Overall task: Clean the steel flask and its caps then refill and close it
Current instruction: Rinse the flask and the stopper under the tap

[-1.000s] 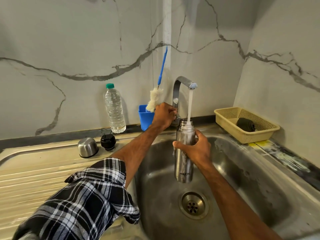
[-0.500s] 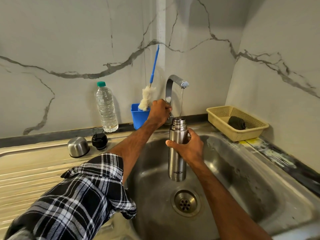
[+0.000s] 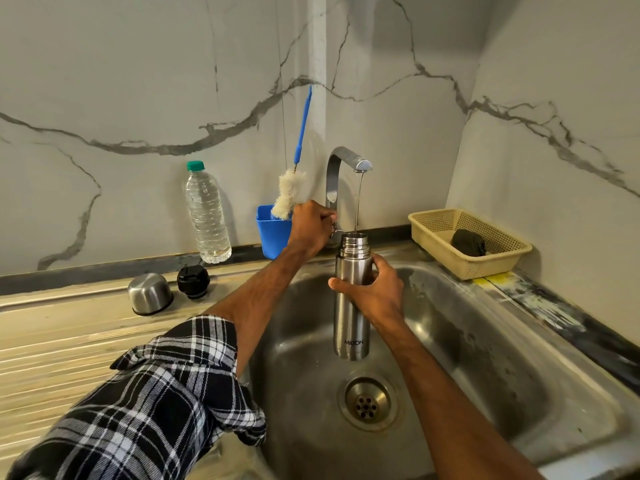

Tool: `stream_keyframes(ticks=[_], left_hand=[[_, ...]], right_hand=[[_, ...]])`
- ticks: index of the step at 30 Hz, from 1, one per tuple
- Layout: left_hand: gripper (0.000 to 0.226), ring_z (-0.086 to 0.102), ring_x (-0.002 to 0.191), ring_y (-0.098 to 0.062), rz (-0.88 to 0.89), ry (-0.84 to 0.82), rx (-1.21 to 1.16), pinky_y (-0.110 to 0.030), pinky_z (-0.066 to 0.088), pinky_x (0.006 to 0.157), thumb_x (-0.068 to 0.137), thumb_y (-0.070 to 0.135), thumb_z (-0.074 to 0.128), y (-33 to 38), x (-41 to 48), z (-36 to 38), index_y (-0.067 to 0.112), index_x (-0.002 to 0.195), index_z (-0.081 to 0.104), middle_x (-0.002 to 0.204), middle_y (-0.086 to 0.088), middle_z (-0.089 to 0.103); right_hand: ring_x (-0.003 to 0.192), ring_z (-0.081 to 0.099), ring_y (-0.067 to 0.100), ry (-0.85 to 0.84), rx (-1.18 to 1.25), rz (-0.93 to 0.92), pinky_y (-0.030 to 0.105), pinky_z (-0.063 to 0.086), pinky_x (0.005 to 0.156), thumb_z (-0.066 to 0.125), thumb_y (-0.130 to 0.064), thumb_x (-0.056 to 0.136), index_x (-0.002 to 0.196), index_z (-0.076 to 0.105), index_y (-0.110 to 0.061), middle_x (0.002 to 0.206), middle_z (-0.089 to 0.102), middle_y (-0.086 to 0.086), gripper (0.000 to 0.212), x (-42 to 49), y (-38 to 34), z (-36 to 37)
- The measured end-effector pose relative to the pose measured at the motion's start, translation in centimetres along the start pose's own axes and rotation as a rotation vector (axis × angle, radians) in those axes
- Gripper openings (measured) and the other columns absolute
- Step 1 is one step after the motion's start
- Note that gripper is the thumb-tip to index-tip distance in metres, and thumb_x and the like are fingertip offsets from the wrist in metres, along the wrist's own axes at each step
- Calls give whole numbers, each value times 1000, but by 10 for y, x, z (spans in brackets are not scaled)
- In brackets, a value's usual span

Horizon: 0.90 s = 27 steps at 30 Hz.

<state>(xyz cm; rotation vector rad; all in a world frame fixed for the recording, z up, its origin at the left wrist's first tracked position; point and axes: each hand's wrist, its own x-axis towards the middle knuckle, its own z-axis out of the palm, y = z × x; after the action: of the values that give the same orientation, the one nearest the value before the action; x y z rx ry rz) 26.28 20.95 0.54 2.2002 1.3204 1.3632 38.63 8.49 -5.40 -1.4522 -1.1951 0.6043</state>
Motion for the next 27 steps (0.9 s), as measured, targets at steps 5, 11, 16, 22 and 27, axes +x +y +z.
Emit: stream_keyframes(ticks=[5, 11, 16, 22, 27], left_hand=[[15, 72, 72, -13, -33, 3, -42, -13, 53, 76, 96, 10, 67, 1, -5, -2, 2, 91, 78, 78, -8, 75], [19, 70, 74, -17, -102, -42, -44, -14, 54, 72, 97, 10, 65, 7, -9, -7, 3, 85, 77, 78, -8, 74], [15, 70, 82, -23, -279, -49, 14, -35, 59, 79, 91, 8, 63, 13, -27, -16, 2, 82, 73, 81, -10, 74], [16, 70, 90, -14, -410, -44, -132, -22, 54, 82, 89, 10, 71, 35, -73, -38, 7, 104, 75, 95, -4, 77], [26, 67, 92, -7, -456, 25, -231, -26, 56, 92, 88, 7, 72, 44, -109, -49, 11, 114, 73, 96, 3, 74]], right_hand=[[101, 62, 12, 7, -13, -3, 29, 51, 89, 96, -32, 60, 132, 56, -21, 110, 61, -9, 84, 2, 2, 1], [101, 65, 13, 14, -31, -16, 29, 53, 87, 96, -34, 59, 128, 57, -22, 114, 67, -4, 81, 1, 1, 1], [98, 65, 9, 78, -21, -82, 27, 53, 87, 95, -31, 62, 126, 59, -21, 110, 68, -8, 74, -4, -8, -1], [92, 66, 11, 138, -44, -52, 26, 53, 80, 94, -31, 63, 119, 61, -19, 107, 69, -4, 66, -8, -13, -7], [82, 60, 2, 44, -183, -15, 14, 44, 68, 93, -32, 65, 111, 60, -21, 100, 66, -8, 58, -21, -19, -2]])
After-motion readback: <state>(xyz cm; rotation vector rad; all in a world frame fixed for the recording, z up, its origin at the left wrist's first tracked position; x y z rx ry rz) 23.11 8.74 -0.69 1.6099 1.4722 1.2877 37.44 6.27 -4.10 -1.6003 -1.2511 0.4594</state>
